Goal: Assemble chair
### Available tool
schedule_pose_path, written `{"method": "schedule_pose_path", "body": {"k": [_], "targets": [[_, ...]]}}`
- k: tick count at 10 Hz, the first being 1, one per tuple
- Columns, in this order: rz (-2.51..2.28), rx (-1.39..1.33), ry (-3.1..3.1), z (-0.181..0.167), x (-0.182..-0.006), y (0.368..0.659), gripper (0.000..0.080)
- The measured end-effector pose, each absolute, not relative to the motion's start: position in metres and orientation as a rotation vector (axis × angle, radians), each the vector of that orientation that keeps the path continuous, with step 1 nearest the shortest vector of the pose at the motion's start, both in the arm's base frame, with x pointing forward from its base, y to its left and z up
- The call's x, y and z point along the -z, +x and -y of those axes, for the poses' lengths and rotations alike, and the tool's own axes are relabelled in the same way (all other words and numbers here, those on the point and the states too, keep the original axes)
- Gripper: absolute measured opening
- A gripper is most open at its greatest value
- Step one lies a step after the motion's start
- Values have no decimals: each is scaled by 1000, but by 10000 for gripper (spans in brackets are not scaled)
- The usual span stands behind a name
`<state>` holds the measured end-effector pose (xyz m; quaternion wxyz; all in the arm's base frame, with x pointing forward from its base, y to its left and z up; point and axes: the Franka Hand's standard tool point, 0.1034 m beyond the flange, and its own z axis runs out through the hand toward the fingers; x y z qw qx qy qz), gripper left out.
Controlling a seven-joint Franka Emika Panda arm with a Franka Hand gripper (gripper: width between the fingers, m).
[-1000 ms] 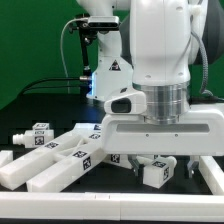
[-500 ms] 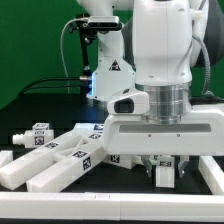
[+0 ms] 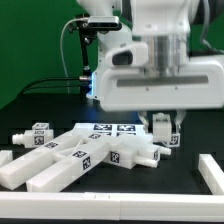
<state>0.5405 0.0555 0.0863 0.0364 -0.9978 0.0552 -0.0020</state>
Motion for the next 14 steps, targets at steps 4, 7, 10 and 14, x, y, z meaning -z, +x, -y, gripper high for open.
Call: {"method": "schedule_pose_path", "body": {"k": [4, 7, 10, 14], "targets": [[-165, -4, -3064, -56, -81, 542, 282], [158, 167, -3099, -9, -71, 489, 282], [136, 146, -3097, -6, -67, 488, 283], [271, 132, -3106, 6, -54, 448, 284]]}}
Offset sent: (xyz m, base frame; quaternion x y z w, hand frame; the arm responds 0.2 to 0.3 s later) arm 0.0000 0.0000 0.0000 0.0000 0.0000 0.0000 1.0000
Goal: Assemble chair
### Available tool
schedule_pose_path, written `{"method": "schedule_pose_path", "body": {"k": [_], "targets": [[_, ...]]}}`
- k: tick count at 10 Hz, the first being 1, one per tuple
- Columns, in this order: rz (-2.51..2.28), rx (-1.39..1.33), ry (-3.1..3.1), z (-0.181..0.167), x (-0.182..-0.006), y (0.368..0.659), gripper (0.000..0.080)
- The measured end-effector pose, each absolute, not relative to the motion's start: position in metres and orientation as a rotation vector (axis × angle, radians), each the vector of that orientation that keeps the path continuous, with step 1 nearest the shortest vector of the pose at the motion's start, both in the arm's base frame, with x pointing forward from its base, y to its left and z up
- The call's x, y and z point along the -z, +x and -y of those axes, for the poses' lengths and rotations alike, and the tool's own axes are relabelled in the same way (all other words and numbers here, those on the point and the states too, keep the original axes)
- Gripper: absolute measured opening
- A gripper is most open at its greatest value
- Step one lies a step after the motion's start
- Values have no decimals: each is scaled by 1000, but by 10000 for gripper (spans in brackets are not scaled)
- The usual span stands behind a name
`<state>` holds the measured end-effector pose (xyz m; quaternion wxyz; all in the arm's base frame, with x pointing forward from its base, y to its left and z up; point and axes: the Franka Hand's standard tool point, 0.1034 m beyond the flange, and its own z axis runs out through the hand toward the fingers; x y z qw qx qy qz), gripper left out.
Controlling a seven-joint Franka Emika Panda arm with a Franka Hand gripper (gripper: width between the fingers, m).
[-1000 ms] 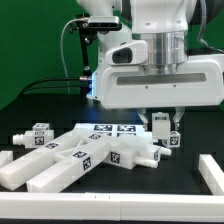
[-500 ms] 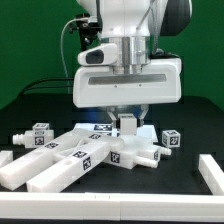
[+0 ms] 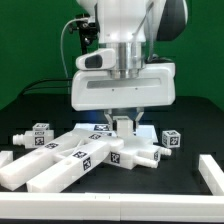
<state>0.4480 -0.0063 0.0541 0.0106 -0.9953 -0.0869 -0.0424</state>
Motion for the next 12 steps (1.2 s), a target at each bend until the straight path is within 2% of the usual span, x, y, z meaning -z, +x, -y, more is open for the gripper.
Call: {"method": "schedule_pose_path", "body": {"k": [1, 2, 6, 9, 12], "targets": [[309, 138, -3113, 10, -51, 422, 284], [315, 147, -3118, 14, -48, 412, 284], [337, 148, -3118, 15, -45, 411, 284], [323, 167, -3136, 32, -16, 399, 284], [326, 182, -3138, 31, -9, 399, 284]]}}
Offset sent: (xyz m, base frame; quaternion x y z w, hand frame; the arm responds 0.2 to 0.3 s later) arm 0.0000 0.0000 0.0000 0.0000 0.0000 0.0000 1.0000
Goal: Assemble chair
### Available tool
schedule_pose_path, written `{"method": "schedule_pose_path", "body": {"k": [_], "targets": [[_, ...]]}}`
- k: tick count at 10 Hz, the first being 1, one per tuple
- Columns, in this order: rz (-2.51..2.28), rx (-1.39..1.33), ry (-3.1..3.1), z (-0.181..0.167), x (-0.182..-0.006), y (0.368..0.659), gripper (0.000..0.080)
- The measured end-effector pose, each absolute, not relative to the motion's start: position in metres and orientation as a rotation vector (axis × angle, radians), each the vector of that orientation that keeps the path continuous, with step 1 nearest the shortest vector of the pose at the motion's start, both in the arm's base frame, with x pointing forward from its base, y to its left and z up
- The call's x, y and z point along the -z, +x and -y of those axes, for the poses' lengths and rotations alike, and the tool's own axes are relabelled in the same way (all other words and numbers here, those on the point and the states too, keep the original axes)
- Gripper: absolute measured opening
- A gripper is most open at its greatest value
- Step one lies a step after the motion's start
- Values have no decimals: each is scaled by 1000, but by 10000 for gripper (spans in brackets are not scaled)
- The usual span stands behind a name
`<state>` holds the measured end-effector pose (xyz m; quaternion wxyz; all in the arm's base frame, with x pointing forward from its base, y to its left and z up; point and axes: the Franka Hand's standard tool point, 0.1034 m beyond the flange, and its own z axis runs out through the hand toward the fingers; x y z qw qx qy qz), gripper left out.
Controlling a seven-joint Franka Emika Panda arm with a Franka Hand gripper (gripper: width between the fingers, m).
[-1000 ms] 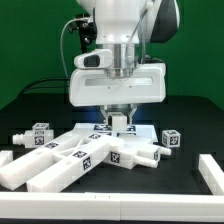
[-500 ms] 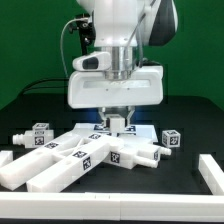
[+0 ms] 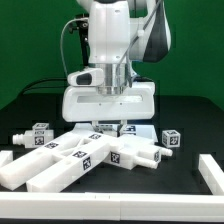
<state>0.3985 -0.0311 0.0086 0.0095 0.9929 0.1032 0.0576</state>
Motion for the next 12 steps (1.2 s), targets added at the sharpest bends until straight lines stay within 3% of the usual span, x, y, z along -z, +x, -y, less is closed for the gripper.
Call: {"method": "schedule_pose_path", "body": {"k": [1, 2, 3, 4, 5, 6, 8, 11, 12], "targets": [[-323, -180, 3101, 31, -9, 399, 284], [-323, -179, 3101, 31, -9, 398, 370], [-324, -170, 3103, 30, -10, 398, 370], [-343, -110, 3122, 24, -24, 400, 578], [-363, -108, 3128, 14, -43, 409, 578], [-397, -113, 3128, 5, -56, 417, 638], [-462, -112, 3124, -23, -69, 442, 647], [-490, -95, 3123, -21, -66, 439, 649], [-546, -57, 3122, -20, -64, 451, 649]]}}
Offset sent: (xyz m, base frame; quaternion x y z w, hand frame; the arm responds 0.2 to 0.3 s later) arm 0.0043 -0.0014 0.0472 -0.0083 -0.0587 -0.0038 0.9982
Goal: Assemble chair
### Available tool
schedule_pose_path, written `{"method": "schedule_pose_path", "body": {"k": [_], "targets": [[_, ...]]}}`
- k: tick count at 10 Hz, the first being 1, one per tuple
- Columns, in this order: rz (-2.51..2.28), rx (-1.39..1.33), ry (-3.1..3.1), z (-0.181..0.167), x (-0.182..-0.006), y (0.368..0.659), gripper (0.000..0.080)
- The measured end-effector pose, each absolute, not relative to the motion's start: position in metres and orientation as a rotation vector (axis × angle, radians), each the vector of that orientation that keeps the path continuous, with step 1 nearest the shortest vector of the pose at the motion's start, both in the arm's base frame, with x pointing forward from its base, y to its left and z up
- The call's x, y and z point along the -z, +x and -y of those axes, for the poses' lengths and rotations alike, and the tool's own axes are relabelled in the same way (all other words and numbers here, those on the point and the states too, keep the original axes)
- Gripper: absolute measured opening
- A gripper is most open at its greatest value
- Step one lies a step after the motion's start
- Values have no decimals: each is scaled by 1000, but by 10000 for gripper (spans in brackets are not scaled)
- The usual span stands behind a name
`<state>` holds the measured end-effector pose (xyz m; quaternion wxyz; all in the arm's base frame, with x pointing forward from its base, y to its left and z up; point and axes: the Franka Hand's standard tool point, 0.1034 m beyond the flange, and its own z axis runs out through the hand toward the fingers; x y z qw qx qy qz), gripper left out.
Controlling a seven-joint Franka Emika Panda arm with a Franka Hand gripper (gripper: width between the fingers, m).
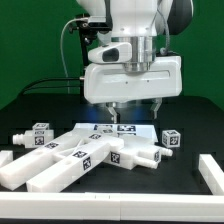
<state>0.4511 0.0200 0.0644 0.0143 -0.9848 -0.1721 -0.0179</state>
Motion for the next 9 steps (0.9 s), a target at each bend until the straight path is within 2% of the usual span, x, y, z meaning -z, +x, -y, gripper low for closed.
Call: {"method": "schedule_pose_path", "body": {"k": [2, 3, 7, 9], "targets": [[727, 80, -3033, -39, -68, 487, 649], [810, 78, -3019, -49, -66, 488, 649], [835, 81, -3017, -48, -65, 489, 649], [1209, 105, -2928, -66, -59, 511, 649]]}}
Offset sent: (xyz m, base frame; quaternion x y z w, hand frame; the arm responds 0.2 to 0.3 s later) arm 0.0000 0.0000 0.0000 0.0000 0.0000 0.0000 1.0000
